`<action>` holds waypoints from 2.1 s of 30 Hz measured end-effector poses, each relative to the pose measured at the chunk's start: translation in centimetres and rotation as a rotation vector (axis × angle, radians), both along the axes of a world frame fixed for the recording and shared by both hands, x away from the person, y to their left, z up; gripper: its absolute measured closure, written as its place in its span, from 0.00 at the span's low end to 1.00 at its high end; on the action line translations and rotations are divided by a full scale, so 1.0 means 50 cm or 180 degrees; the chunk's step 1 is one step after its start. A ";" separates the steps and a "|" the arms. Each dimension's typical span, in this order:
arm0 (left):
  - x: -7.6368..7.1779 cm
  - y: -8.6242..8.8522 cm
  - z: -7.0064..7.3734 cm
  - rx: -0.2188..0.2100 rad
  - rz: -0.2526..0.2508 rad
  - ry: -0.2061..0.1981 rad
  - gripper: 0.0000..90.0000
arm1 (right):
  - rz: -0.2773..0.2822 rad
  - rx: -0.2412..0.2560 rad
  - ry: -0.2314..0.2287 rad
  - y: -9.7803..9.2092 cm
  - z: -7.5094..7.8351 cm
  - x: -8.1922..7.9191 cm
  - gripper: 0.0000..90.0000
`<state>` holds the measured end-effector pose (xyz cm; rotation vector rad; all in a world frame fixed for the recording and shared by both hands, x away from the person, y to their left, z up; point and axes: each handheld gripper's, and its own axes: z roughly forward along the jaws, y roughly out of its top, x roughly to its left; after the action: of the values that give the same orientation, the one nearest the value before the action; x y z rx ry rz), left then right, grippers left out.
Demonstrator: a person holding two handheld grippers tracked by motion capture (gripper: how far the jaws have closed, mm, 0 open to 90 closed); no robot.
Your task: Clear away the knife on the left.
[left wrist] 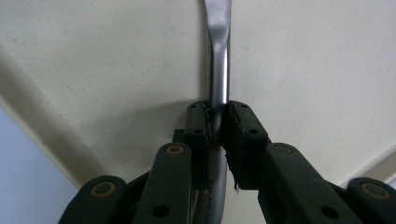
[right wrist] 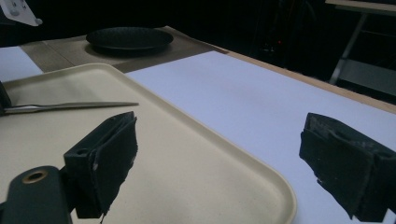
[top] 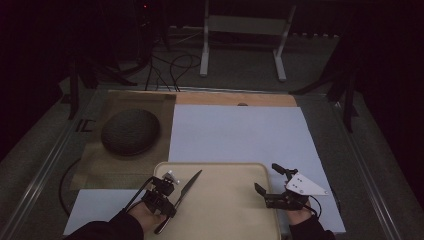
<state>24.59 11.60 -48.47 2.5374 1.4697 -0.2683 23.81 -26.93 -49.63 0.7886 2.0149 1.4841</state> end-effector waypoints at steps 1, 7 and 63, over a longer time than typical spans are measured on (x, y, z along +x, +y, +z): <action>0.001 0.001 0.001 -0.0047 0.0003 0.0043 0.86 | -0.0001 -0.0002 0.0000 0.000 0.000 0.000 0.12; 0.008 -0.002 0.032 -0.0101 -0.0157 -0.0123 0.63 | 0.0003 -0.0006 -0.0006 0.000 0.000 0.000 0.12; 0.076 -0.065 0.007 -0.0973 -0.1309 -0.1665 0.83 | -0.0038 0.0013 -0.0028 -0.003 0.003 -0.001 0.12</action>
<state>28.39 8.37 -48.13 2.3789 0.6615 0.1061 23.75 -27.08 -49.50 0.7930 1.9980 1.4828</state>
